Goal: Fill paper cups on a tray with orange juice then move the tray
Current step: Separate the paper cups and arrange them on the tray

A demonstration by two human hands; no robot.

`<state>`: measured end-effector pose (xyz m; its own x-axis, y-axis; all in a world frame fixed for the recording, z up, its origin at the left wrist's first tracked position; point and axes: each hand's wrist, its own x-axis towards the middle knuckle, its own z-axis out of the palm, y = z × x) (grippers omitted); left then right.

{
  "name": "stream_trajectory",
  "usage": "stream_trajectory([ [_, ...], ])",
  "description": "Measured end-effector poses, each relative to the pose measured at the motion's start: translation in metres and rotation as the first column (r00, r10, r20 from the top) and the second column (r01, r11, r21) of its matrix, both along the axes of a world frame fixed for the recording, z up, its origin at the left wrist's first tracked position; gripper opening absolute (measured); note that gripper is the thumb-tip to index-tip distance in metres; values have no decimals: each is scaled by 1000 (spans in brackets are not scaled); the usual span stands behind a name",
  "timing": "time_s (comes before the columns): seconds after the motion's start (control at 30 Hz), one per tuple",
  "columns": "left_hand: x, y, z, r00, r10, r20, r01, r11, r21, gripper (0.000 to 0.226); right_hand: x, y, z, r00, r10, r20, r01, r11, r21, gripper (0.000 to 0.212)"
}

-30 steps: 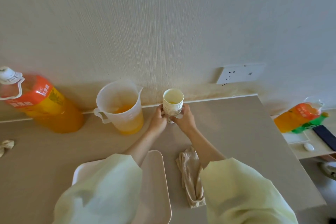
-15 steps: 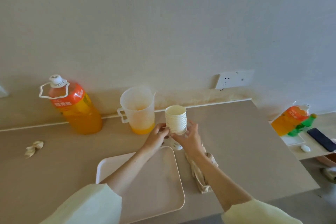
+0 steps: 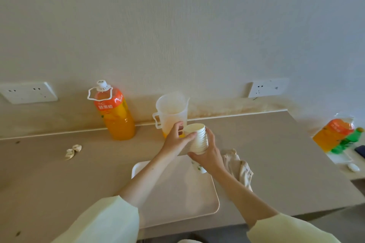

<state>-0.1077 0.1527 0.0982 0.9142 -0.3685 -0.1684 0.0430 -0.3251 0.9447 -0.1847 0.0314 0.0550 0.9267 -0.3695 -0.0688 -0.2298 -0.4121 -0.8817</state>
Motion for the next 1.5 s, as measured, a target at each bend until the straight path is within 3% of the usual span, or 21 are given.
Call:
stream_trajectory([
  [0.47,-9,-1,-10,990,138,43,-136,990,-34,70,-10,16,-1,999,-2,-48,-3,994,-105,93],
  [0.6,-5,3,-1,960,269,81,-248,947,-203,62,-13,18,-2,998,1,-60,-9,990,-144,92],
  [0.77,4,9,5,905,417,85,-365,864,-347,59,-24,1,-9,991,-122,-47,113,982,-154,97],
  [0.93,-6,0,-43,953,260,157,-247,964,-98,68,-35,-21,-15,972,-232,-28,228,968,-108,103],
  [1.13,-13,-23,-93,991,86,105,-101,984,148,83,-56,-45,-20,954,-281,-104,264,953,-149,92],
  [1.5,-19,-40,-113,992,-19,121,-18,955,296,81,-63,-57,-39,951,-285,-123,267,953,-145,93],
])
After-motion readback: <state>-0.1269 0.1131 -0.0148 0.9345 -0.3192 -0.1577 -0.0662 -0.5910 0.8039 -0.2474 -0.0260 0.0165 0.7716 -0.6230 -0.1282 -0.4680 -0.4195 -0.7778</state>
